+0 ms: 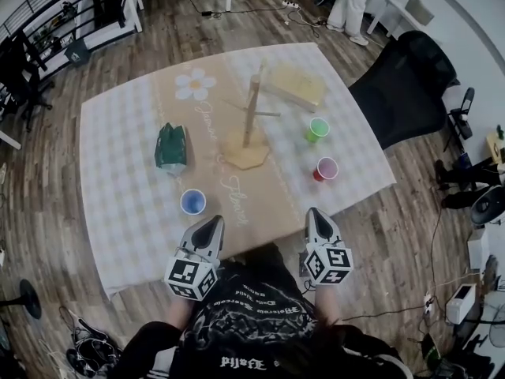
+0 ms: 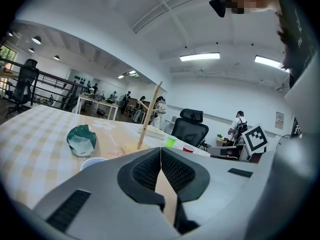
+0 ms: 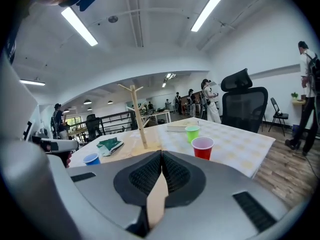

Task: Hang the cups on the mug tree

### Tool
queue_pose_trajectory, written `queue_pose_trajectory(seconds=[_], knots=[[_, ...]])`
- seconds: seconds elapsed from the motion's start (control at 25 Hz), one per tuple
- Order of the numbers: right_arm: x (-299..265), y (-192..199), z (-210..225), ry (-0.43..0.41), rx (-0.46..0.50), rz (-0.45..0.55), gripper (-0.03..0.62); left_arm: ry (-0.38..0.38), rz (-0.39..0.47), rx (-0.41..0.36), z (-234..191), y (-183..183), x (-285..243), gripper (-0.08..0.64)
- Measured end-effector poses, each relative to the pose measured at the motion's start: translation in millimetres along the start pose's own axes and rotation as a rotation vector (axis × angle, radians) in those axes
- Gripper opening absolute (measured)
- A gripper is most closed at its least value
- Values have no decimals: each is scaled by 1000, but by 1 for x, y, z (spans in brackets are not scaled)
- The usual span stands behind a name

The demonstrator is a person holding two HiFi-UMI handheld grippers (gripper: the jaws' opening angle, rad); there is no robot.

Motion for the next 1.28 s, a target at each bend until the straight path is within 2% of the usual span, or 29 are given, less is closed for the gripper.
queue_pose_trajectory(seconds=[0.08, 0.24, 0.36, 0.52, 0.64, 0.84, 1.28], knots=[[-5, -7, 19, 16, -35, -7, 13, -9, 6, -1, 0, -6, -8, 21], [-17, -24, 54, 36, -88, -14, 142, -25, 13, -4, -1, -17, -23, 21], [-27, -35, 77, 65, -109, -16, 158, -44, 11, -10, -2, -21, -31, 21], [-42, -46, 105, 87, -134, -45, 164, -67, 15, -4, -5, -26, -38, 21], [-58, -45, 123, 88, -141, -105, 163, -93, 19, -2, -9, -29, -41, 21], [-85, -38, 147, 100, -110, -215, 164, -144, 24, 8, -18, -29, -43, 21], [-134, -38, 169, 86, -48, -365, 159, -203, 13, 16, -27, -33, -57, 21]])
Point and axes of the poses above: the fingertips, and each gripper's own axes: x backward along the fingers, z to its right, y out of its underside, the point moved 1 cm from there along x, backward along the fingers, and after that the axes turned 9 degrees about -z, right-handed, at the moved point
